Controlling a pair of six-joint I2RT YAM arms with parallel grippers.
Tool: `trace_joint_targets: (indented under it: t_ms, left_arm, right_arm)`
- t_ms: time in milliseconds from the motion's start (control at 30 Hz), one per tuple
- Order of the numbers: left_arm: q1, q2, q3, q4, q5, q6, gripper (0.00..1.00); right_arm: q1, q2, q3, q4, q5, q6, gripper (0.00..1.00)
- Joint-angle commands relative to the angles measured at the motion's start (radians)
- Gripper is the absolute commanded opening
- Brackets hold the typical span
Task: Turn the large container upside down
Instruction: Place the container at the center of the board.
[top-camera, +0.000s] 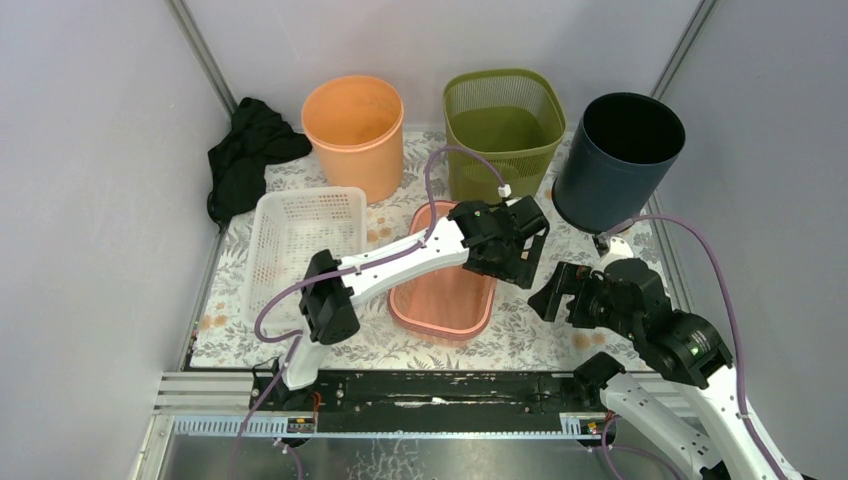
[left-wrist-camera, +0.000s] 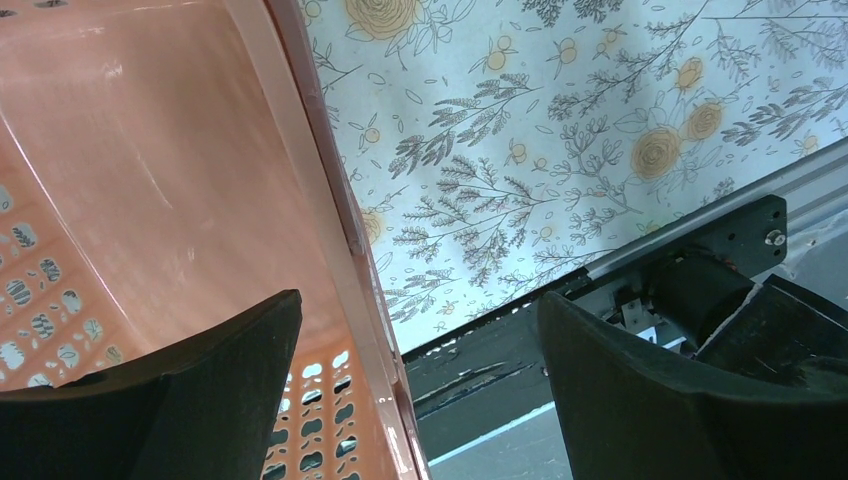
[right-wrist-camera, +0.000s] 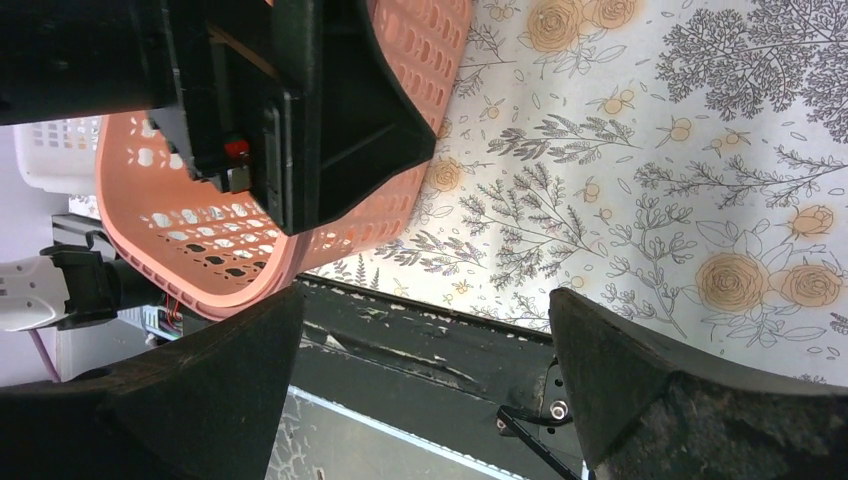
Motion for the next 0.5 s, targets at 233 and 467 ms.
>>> trace_joint_targets:
  t_ms: [233,467]
  left_arm:
    - [-0.003,0.064,-0.012,-0.011,-0.044,0.009,0.93]
    - [-0.003,0.070,-0.058,-0.026,-0.094,0.004,0.91]
  right_arm:
    - [0.002,-0.063,0.016,0.063,-0.053,-0.042,0.99]
    - [0.002,-0.080,0.034,0.046,-0.075,-0.057,0.99]
